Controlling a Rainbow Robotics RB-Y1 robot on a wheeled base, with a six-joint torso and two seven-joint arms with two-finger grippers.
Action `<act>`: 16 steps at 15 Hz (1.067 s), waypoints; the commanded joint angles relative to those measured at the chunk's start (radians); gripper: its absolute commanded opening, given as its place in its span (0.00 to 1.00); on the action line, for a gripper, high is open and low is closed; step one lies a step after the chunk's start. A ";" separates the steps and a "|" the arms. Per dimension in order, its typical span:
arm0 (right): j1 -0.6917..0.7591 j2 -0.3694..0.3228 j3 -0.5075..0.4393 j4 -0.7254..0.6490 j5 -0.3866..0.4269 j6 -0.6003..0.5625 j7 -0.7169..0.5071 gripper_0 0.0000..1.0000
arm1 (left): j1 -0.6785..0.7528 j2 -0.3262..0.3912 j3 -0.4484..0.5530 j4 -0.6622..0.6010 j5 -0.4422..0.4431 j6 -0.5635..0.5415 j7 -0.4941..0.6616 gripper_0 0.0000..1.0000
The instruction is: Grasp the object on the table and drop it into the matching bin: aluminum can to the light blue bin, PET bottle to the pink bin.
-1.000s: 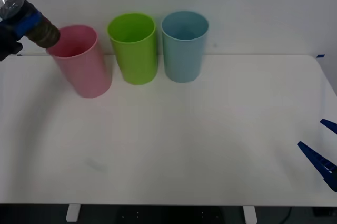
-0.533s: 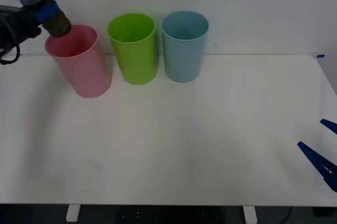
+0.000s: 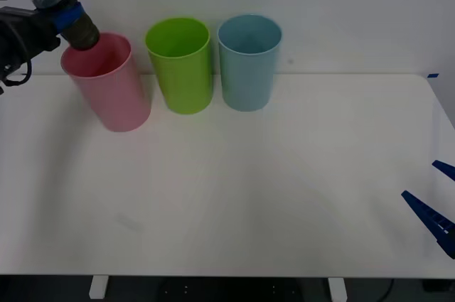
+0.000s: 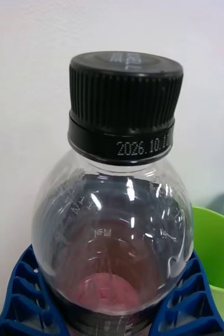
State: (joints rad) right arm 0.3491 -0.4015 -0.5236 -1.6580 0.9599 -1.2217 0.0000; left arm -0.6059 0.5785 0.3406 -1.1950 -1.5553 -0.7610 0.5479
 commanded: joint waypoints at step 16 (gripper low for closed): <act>0.000 0.000 0.000 0.000 0.000 0.000 0.000 1.00 | 0.253 -0.009 0.041 -0.187 0.314 -0.026 -0.065 1.00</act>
State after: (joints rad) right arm 0.3491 -0.4014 -0.5236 -1.6580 0.9599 -1.2217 0.0000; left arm -0.3749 0.5690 0.3767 -1.3648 -1.2540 -0.7821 0.4869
